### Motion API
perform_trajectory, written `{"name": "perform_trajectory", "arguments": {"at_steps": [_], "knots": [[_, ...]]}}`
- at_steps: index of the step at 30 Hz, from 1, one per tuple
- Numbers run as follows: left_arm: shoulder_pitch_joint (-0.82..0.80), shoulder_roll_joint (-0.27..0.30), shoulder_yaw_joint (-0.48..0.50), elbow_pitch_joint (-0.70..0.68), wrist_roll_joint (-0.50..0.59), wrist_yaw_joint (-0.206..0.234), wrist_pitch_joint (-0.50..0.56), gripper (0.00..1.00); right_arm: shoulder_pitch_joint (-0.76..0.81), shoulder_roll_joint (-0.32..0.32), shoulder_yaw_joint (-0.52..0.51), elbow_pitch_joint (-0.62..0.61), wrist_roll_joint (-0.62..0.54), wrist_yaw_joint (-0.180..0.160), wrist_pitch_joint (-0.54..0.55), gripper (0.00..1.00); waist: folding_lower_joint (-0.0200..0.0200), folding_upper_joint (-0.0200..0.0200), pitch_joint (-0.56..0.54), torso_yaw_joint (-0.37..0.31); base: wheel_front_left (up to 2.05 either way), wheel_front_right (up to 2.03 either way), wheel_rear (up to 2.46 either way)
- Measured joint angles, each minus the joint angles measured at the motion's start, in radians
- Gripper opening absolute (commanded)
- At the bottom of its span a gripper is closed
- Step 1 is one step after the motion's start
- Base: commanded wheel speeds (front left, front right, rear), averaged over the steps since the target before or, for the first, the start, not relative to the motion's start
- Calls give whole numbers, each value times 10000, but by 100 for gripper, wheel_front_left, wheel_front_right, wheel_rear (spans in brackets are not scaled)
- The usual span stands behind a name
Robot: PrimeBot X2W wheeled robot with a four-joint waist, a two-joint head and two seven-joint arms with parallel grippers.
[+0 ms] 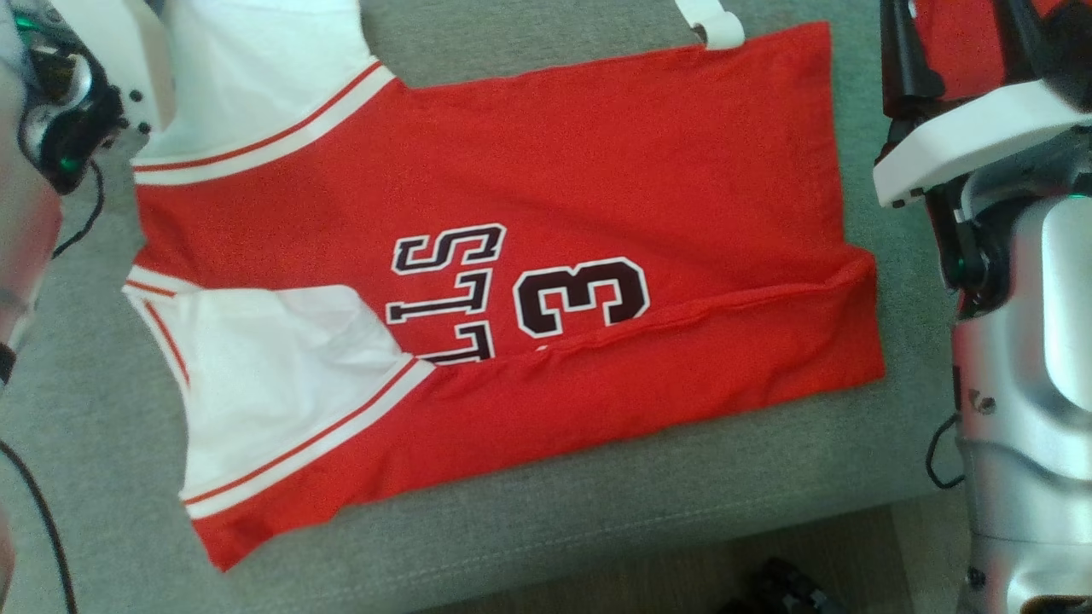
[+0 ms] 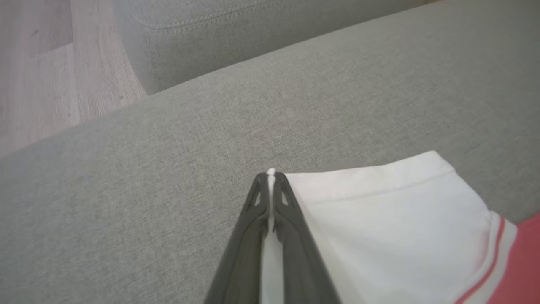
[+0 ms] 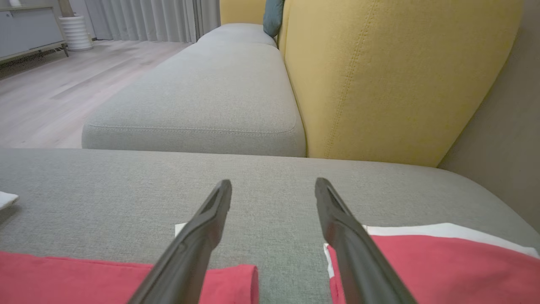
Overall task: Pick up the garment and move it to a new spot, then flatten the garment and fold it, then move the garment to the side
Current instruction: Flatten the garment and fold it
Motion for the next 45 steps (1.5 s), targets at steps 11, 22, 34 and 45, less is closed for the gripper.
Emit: {"name": "perform_trajectory", "arguments": {"at_steps": [11,22,34,45], "knots": [[101,-311,-17,-882,-203,0,-1423,0,-10,-295,-123,911,558,0,221,100,-1,0,-457,847,0,0,0],[237,-318,-75,-1701,291,364,-2924,0,-877,-784,132,1791,861,0,228,100,-1,0,-437,1352,0,0,0],[193,-637,-280,-2056,359,441,-3225,0,-1529,-1728,1020,3768,1616,0,1459,100,1,0,38,1738,0,0,0],[210,-650,-376,-2182,359,439,-3223,0,-1861,-2209,1904,4414,2742,0,2406,100,0,0,-23,1887,0,0,0]]}}
